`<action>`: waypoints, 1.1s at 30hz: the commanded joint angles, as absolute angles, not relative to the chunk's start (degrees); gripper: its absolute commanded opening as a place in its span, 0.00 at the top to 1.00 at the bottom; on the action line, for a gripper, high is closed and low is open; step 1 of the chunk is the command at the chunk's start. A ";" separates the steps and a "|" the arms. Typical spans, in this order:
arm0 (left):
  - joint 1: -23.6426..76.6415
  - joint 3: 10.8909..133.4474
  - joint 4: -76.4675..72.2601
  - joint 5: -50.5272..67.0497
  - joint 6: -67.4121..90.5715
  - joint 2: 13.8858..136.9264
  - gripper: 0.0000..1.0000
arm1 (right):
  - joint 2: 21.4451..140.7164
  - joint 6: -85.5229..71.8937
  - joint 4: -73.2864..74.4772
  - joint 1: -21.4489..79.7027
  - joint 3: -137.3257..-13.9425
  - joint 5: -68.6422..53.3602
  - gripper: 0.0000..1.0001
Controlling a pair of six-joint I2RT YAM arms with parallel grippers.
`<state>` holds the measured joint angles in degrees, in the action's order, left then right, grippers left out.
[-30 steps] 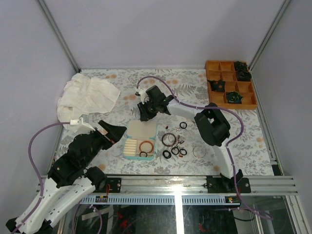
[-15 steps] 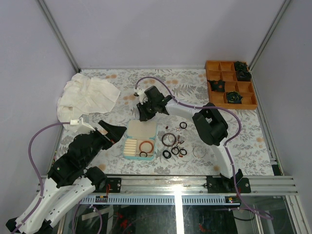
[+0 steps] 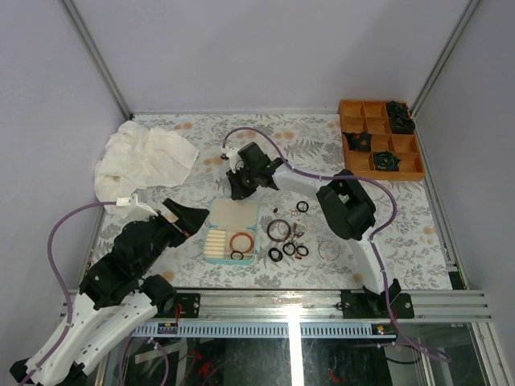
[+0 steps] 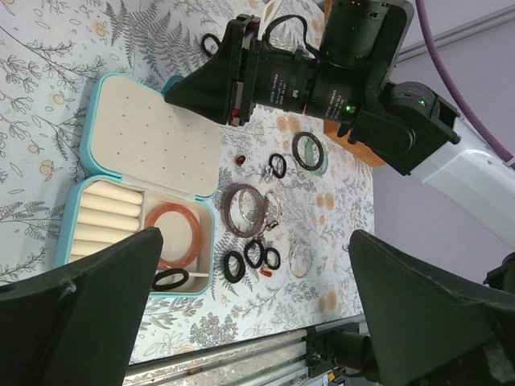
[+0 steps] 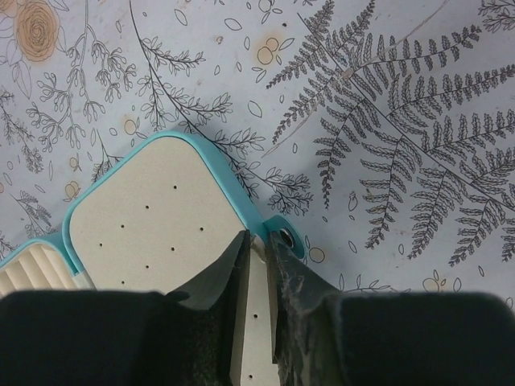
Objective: Organize the mixed jewelry
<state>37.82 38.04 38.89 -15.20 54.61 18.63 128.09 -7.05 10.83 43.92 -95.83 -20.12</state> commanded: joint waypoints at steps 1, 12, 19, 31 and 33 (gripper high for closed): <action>37.53 37.60 35.51 -16.19 53.93 18.36 0.00 | 126.51 -6.76 9.95 44.56 -96.78 -19.96 0.82; 37.53 37.87 35.60 -16.13 53.96 18.41 0.00 | 122.35 -7.24 8.57 44.54 -95.18 -19.28 0.94; 37.48 38.47 35.61 -15.92 53.79 18.39 0.00 | 119.00 -7.85 7.82 44.64 -93.34 -20.35 0.97; 37.53 39.28 35.79 -15.29 53.61 17.73 0.00 | 111.60 -8.03 6.80 48.48 -86.98 -20.17 0.98; 37.57 39.49 36.06 -15.34 53.56 17.33 0.00 | 109.85 -8.09 6.90 49.28 -85.60 -19.69 0.98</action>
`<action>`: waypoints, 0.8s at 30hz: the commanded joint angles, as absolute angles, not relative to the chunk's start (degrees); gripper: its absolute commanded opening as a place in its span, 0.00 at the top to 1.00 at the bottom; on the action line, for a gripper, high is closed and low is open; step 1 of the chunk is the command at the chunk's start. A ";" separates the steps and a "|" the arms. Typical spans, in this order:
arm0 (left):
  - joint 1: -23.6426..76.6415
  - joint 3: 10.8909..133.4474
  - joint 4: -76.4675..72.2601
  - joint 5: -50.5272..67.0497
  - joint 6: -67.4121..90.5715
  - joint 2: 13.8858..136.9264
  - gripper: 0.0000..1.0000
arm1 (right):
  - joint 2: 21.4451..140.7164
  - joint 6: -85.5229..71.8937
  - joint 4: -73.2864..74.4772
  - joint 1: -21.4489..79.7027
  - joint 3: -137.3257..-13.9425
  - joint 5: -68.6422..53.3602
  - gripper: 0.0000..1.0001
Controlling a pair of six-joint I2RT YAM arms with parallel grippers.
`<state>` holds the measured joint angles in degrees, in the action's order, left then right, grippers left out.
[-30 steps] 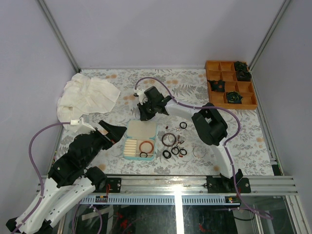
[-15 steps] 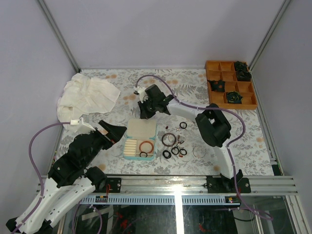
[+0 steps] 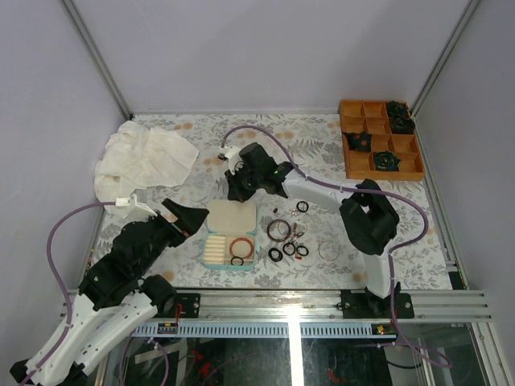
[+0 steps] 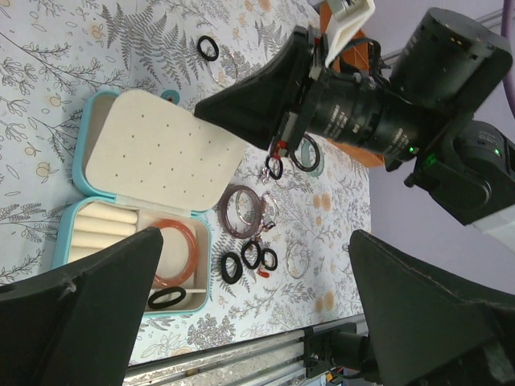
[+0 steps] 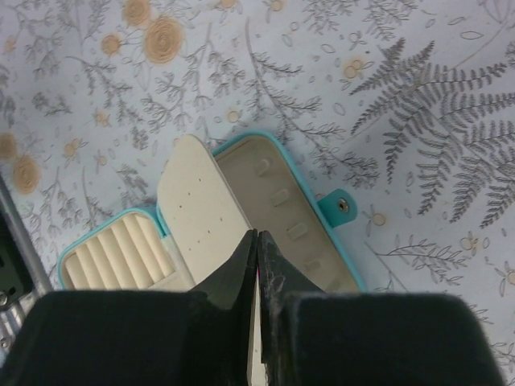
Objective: Organize the mixed jewelry
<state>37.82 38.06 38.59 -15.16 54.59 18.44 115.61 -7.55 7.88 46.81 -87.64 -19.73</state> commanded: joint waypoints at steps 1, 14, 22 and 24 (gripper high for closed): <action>37.53 39.63 36.26 -15.34 53.61 17.16 0.00 | 109.02 -8.09 6.95 49.69 -84.92 -19.48 0.98; 37.53 40.23 39.16 -16.75 53.94 14.35 0.00 | 101.53 -8.42 6.85 57.69 -76.57 -14.73 0.98; 37.53 40.68 40.66 -17.23 54.22 13.03 0.00 | 98.88 -9.82 6.08 62.98 -72.34 -12.13 0.98; 37.52 40.85 41.08 -17.41 54.28 12.76 0.00 | 98.03 -10.45 5.78 64.08 -70.78 -11.55 0.98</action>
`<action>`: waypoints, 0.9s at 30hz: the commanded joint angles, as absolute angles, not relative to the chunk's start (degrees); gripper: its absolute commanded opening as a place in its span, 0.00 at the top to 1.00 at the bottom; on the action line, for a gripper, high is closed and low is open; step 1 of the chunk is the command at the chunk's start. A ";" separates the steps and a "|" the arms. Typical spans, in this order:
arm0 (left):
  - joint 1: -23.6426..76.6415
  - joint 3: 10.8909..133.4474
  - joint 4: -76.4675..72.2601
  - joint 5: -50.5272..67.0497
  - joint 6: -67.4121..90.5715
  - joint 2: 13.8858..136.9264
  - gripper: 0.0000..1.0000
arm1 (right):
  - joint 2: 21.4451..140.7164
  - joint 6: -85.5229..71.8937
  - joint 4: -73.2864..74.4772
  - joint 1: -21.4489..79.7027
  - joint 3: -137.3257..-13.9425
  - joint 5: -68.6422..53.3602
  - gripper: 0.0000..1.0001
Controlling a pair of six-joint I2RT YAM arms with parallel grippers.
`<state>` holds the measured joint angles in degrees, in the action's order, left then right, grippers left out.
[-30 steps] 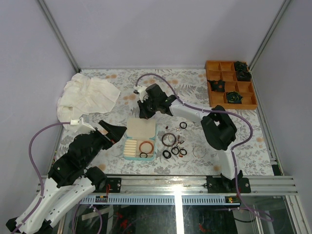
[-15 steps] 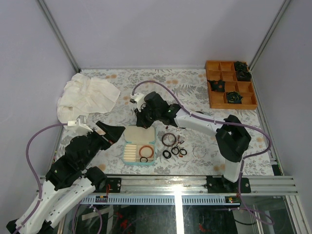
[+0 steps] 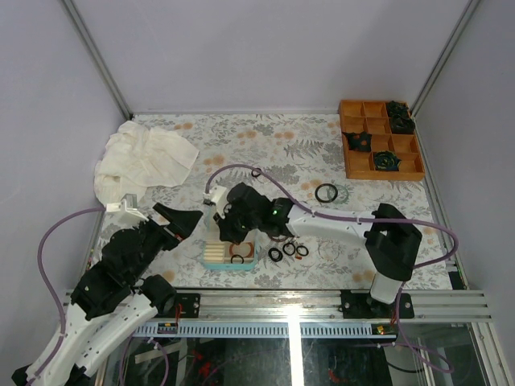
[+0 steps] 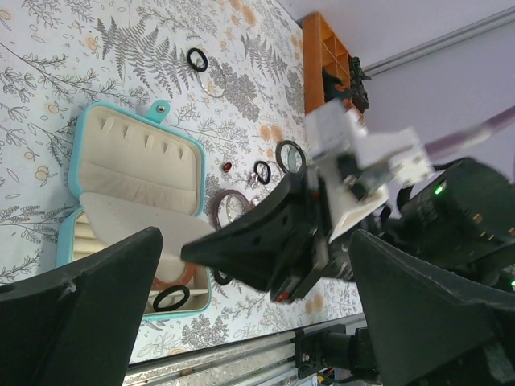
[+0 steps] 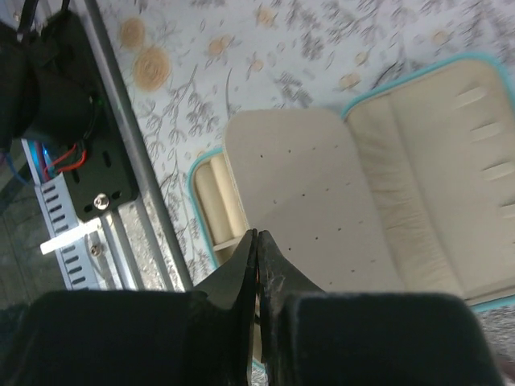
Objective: Organize the mixed jewelry
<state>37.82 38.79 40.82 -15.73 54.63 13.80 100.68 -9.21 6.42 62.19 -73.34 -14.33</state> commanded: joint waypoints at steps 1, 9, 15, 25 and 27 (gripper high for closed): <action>37.53 40.94 41.31 -17.48 54.31 12.58 0.00 | 97.67 -10.72 5.60 64.63 -70.11 -11.21 0.98; 37.54 41.03 41.98 -17.55 54.49 11.98 0.00 | 96.60 -12.49 4.35 68.49 -66.37 -10.22 0.98; 37.48 41.18 42.32 -17.58 54.58 11.79 0.00 | 98.13 -13.86 2.41 70.04 -64.50 -10.27 0.97; 37.53 41.65 43.11 -17.91 54.73 11.56 0.00 | 98.46 -14.71 1.27 70.66 -61.42 -9.47 0.86; 37.54 41.69 43.07 -17.95 54.71 11.60 0.00 | 98.60 -14.74 1.40 70.66 -60.89 -9.10 0.77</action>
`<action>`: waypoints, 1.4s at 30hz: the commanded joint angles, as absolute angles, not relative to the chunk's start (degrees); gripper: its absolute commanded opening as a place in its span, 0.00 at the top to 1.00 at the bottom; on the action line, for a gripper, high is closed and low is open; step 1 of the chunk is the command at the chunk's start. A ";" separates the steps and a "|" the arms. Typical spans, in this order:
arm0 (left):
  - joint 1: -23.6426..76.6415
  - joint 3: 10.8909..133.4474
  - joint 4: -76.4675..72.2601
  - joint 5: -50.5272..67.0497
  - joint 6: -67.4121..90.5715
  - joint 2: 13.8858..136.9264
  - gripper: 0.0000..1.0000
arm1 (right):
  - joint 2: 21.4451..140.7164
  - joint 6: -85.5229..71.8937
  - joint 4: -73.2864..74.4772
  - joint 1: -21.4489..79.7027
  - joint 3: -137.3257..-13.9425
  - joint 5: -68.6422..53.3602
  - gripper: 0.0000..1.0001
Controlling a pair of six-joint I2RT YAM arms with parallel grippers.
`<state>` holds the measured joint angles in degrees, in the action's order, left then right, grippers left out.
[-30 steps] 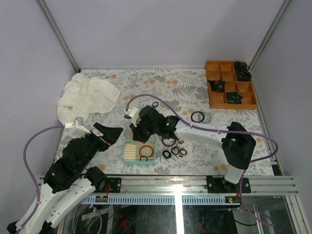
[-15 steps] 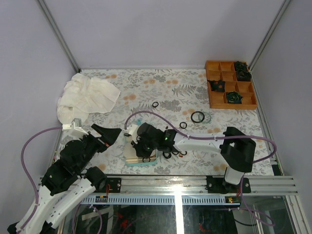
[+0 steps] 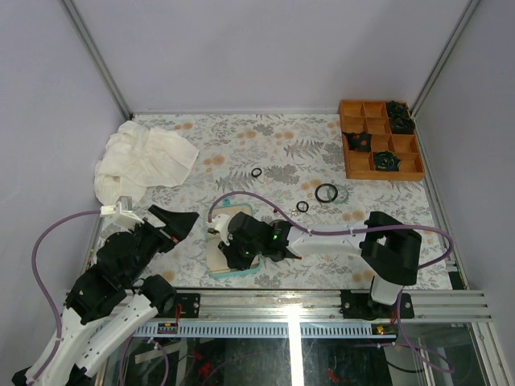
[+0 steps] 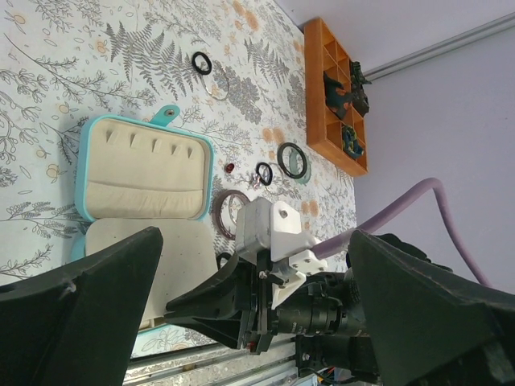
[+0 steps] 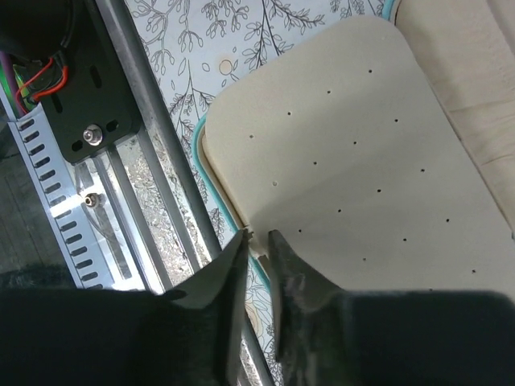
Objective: Organize the mixed jewelry
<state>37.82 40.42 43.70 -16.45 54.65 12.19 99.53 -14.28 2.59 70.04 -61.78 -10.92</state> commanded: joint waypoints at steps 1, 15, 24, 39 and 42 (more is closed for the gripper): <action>37.53 41.77 43.10 -17.93 54.67 11.68 0.00 | 98.56 -14.76 1.35 70.71 -60.66 -9.06 0.72; 37.53 42.01 43.08 -17.77 54.67 12.02 0.00 | 99.09 -16.10 0.72 70.69 -58.47 -6.93 0.59; 37.53 42.03 42.85 -17.69 54.78 12.35 0.00 | 98.56 -17.50 0.18 70.67 -55.38 -5.45 0.52; 37.53 42.96 41.56 -17.45 54.01 14.47 0.00 | 92.88 -15.60 4.31 70.73 -57.78 -2.02 0.47; 37.53 43.02 41.35 -17.27 53.96 14.65 0.00 | 91.94 -15.29 4.63 70.68 -58.03 -1.62 0.45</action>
